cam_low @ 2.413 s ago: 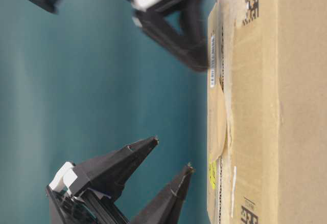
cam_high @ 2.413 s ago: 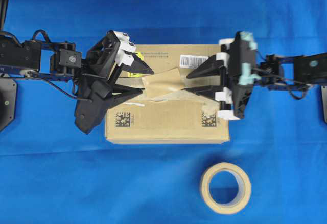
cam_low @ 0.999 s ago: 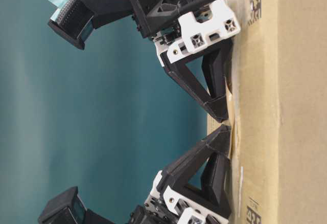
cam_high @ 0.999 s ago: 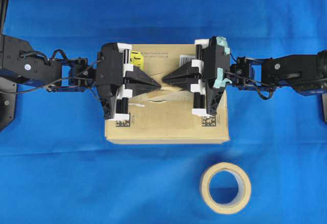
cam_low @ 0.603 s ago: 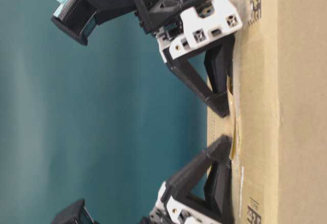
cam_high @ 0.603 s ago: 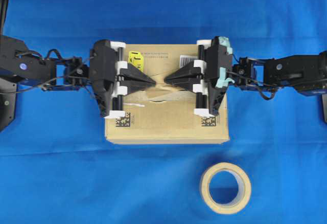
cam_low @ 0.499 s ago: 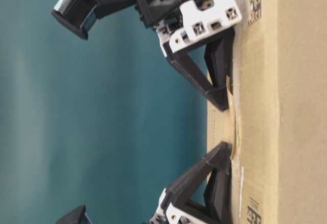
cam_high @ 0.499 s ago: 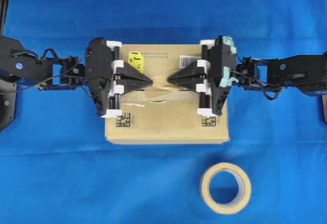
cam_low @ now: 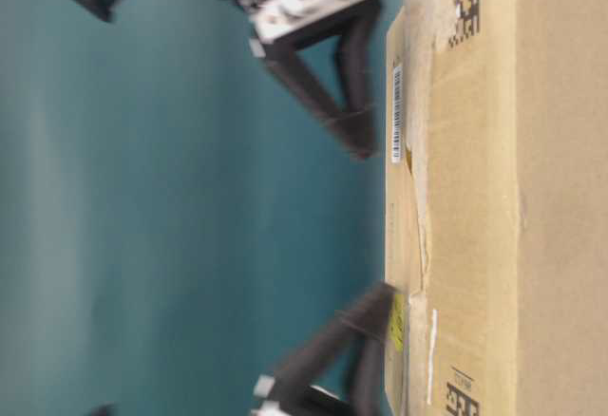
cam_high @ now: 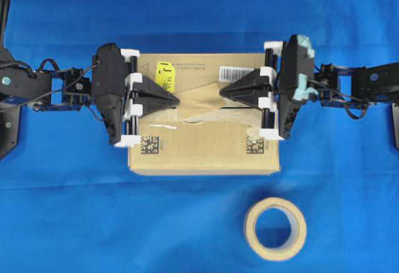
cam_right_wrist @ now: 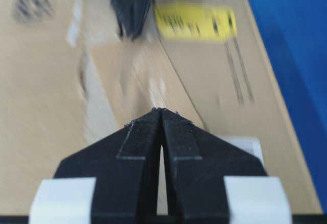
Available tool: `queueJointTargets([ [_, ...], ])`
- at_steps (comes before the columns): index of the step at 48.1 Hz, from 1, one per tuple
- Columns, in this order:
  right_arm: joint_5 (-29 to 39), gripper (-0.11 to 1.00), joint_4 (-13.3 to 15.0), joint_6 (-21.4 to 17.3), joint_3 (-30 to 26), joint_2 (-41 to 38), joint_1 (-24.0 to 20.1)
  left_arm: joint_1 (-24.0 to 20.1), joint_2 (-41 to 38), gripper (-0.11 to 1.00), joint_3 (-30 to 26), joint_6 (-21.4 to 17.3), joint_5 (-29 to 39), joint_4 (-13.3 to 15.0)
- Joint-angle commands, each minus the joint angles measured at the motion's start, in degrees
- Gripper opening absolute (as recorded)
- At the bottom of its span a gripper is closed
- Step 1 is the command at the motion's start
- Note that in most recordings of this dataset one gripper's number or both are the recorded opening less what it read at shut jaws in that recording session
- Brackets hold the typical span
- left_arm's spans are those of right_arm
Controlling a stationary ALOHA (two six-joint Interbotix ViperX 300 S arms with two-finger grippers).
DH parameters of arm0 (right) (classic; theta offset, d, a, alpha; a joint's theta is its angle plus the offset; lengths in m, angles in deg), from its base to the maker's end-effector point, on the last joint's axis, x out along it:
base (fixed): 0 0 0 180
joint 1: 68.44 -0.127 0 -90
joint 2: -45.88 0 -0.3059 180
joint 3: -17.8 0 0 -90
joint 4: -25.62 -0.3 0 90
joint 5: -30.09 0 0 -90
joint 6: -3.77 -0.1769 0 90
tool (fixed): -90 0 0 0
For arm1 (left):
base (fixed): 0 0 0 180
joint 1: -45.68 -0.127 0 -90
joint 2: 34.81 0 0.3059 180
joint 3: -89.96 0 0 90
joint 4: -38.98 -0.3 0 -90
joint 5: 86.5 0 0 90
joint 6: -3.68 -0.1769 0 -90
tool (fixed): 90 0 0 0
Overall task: Apply tape along the seams of the closed cardboard box to seal it securely.
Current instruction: 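Press down on the taped seam with both grippers from either side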
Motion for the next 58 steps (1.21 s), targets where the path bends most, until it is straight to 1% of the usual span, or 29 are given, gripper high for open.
queueJointTargets([
  [1,-0.35,0.0,0.88,0.09,-2.46,1.76,-0.53,1.32,1.14,0.0,-2.72,-1.05,-1.76,-0.18],
  [9,-0.18,0.0,1.14,0.09,-4.57,-0.79,-0.7,1.49,-2.37,0.0,-4.75,-2.46,-2.11,-0.18],
  [19,0.0,0.0,1.05,0.09,-7.38,-5.71,-0.97,1.32,-6.77,0.0,-6.86,-2.9,-1.93,-0.18],
  [34,0.0,0.0,0.62,-0.62,-9.49,-11.07,-1.85,1.58,-7.73,0.0,-5.63,-2.2,-1.67,0.0],
  [44,0.09,0.0,-1.32,-0.62,-7.65,-11.25,-2.29,1.32,-7.47,0.0,-2.55,-1.58,-1.67,0.18],
  [49,0.09,0.0,-2.29,-0.62,-5.71,-10.63,-2.29,1.23,-7.38,0.0,-0.62,-1.32,-1.67,0.26],
  [58,-0.09,0.0,-3.25,-0.7,-1.41,-8.09,-2.99,1.23,-6.5,0.0,1.23,0.62,-1.67,0.26],
])
